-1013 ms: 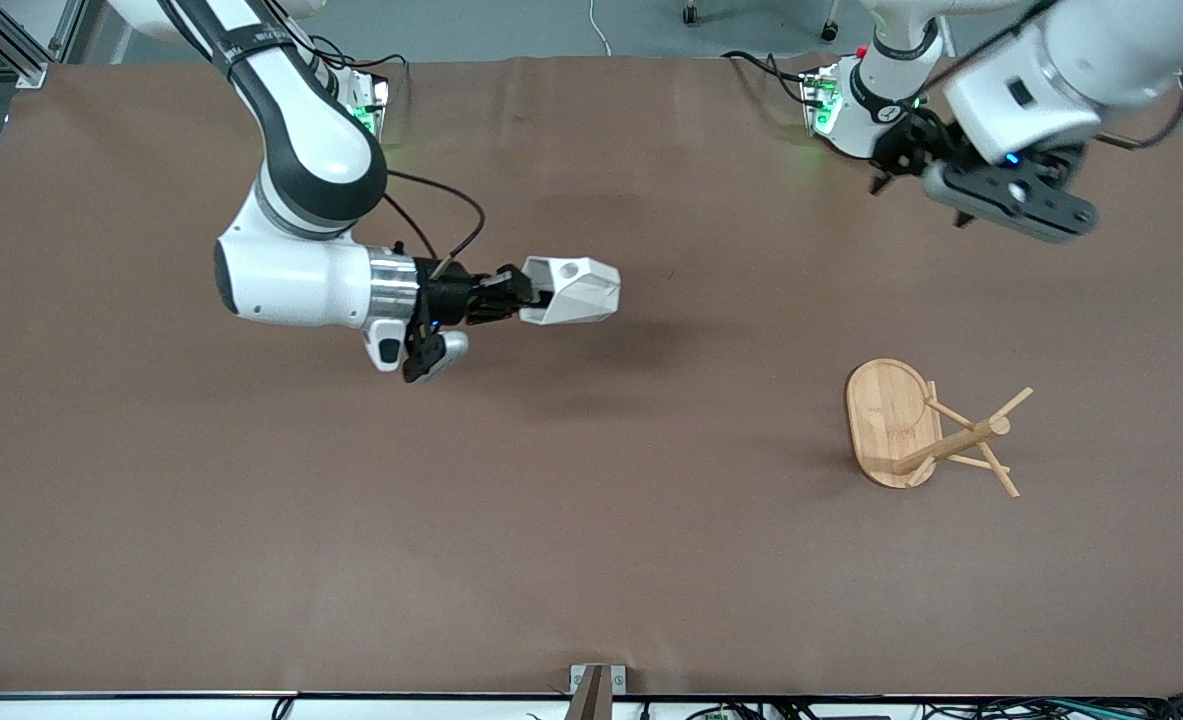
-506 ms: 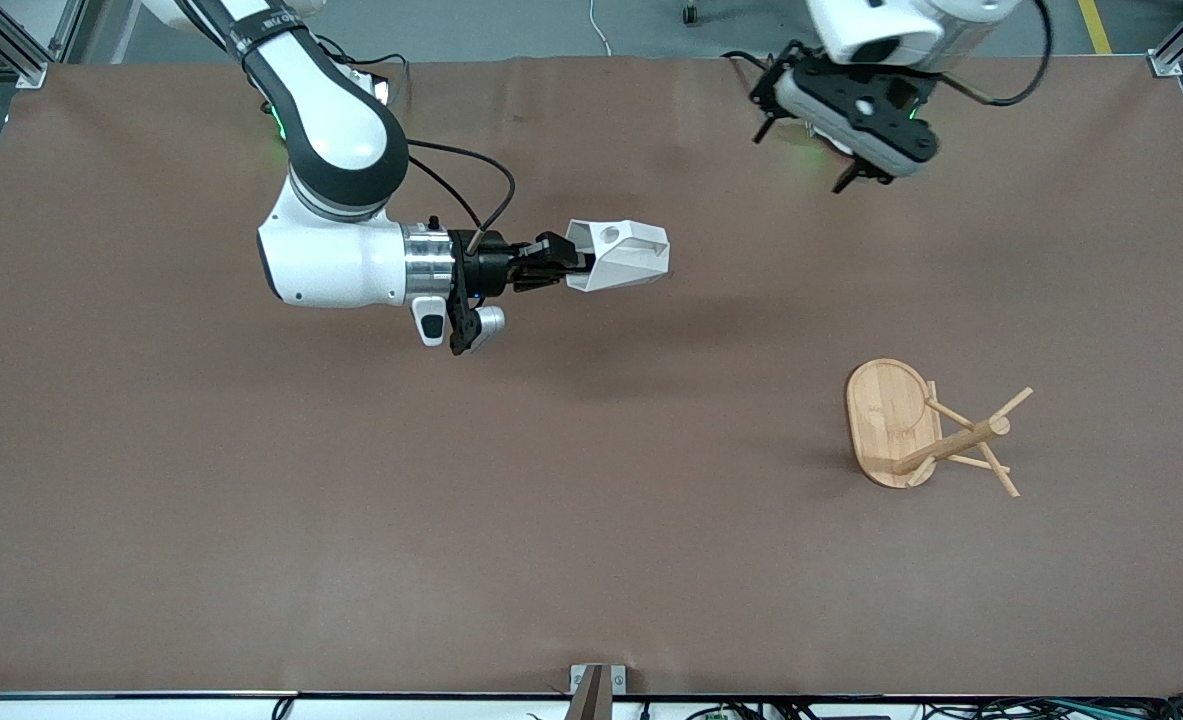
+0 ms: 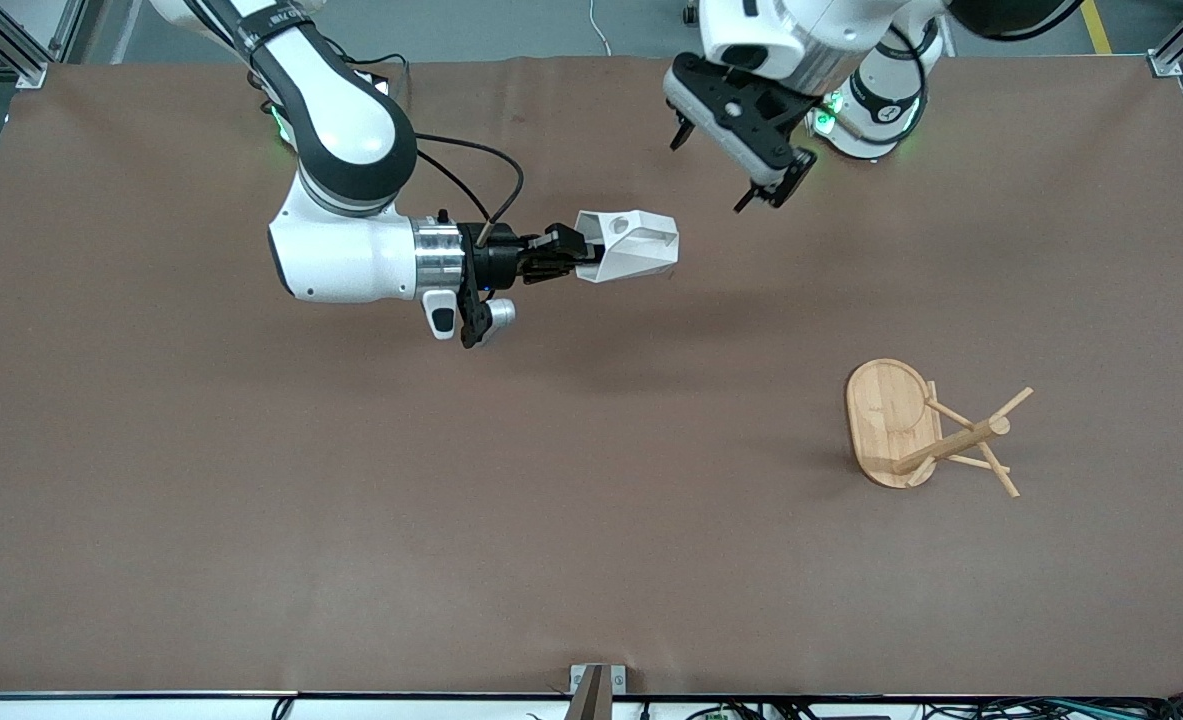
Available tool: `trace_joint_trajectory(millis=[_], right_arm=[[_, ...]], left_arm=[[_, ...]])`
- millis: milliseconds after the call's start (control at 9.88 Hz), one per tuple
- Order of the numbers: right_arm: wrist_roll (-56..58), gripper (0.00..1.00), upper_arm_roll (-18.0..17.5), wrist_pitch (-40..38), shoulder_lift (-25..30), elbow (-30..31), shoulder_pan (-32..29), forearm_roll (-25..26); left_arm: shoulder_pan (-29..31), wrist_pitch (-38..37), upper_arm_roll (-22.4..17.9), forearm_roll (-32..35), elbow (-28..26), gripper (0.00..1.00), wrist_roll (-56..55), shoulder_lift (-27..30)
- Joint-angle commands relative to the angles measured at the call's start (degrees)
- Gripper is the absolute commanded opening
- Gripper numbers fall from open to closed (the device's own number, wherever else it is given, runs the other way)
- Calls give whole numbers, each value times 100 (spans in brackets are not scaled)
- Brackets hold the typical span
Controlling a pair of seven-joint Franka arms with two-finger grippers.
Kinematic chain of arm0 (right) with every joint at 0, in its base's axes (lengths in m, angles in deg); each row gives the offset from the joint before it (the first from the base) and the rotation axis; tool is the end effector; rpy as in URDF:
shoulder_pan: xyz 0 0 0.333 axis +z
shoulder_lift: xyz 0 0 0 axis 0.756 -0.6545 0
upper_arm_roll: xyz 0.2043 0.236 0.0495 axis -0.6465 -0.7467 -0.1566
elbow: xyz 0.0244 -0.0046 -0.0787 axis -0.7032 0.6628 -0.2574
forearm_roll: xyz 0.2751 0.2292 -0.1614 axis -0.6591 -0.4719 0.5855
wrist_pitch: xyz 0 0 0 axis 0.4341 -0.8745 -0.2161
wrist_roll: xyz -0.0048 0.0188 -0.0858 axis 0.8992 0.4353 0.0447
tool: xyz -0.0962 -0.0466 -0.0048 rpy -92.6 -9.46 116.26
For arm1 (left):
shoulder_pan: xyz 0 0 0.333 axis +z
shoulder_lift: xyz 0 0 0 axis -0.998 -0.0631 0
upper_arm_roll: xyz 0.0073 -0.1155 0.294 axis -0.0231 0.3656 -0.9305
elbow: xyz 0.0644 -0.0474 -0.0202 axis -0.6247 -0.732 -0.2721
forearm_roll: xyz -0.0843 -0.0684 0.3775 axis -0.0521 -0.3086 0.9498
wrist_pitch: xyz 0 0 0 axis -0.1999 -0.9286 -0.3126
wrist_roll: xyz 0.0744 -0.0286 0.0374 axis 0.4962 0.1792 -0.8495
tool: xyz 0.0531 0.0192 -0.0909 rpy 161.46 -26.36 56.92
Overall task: Hang cup on rack
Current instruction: 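Lift the cup with the right gripper while the left gripper approaches, then grasp the cup rim with the left gripper beside the right gripper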
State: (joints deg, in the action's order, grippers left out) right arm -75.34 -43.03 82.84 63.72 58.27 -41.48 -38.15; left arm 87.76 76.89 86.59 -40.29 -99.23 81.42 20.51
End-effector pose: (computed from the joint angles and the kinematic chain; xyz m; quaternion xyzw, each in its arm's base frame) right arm 0.5137 0.3885 0.4209 -0.8294 -0.0206 0.1172 0.5458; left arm 0.4532 -0.3641 0.6120 0.9059 -0.3979 0.0573 0.1334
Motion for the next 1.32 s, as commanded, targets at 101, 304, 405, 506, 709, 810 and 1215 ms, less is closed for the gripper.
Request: trace_joint_trajectory(millis=[101,304,405,506,709,810,1215], right_arm=[[84,1,-12,21,119,84,45,-206],[84,2,-12,21,136,75,45,-206],[84,2,-12,21,154,75,45,-206],[84,2,-12,21,154,75,54,-206],[76,2,-20,29,171,75,63,-214],[76,2,-20,29,171,75,71,-214],[76,2,-20,29,171,66,106,-214]], left_arm=[[46,945,196,-58,-956,100,484,28],[46,1384,337,-59,-1219,100,571,19],[46,1551,407,-59,-1377,100,763,10],[46,1623,417,-68,-1431,100,957,10],[72,1798,417,-181,-1440,100,1300,-16],[72,1921,417,-182,-1431,100,1397,-68],[46,2449,417,-182,-1466,99,1872,-323]])
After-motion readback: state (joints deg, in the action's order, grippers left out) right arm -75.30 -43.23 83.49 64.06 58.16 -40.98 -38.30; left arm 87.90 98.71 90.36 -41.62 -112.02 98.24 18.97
